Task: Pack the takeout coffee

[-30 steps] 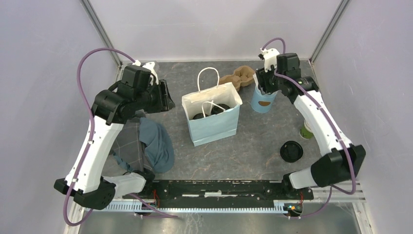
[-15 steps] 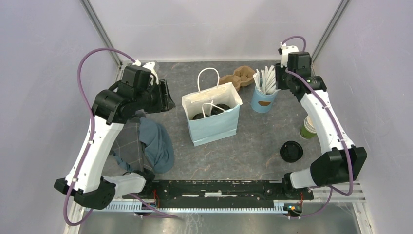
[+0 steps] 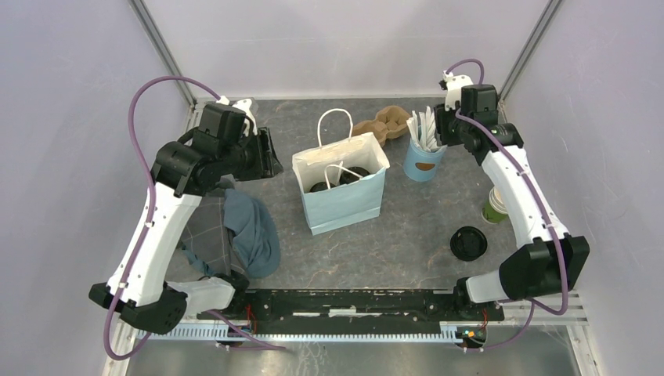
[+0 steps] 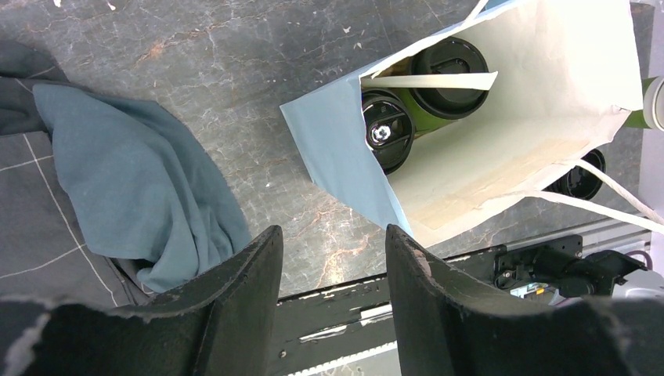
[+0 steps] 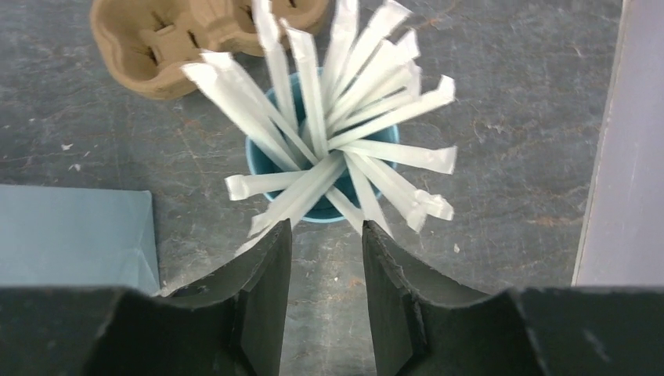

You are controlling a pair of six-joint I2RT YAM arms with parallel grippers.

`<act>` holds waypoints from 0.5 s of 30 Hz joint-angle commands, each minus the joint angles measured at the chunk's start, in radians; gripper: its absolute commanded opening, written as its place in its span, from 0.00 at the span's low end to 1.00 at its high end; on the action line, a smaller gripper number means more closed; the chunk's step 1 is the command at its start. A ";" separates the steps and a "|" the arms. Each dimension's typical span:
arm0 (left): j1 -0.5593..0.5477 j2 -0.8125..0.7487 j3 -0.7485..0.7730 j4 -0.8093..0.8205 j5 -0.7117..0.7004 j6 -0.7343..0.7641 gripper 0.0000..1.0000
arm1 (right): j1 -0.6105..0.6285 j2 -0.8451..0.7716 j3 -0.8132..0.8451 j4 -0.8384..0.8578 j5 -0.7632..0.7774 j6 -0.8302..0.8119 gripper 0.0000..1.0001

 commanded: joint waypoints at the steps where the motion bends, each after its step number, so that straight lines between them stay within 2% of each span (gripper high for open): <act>1: 0.000 0.001 0.011 0.030 0.013 0.021 0.58 | 0.047 -0.066 0.002 0.048 -0.068 -0.049 0.44; 7: 0.001 0.009 0.009 0.041 0.040 0.023 0.58 | 0.086 -0.046 -0.052 0.032 -0.097 -0.067 0.48; 15: 0.001 0.000 0.008 0.035 0.037 0.025 0.58 | 0.086 -0.030 -0.054 0.009 -0.057 -0.072 0.30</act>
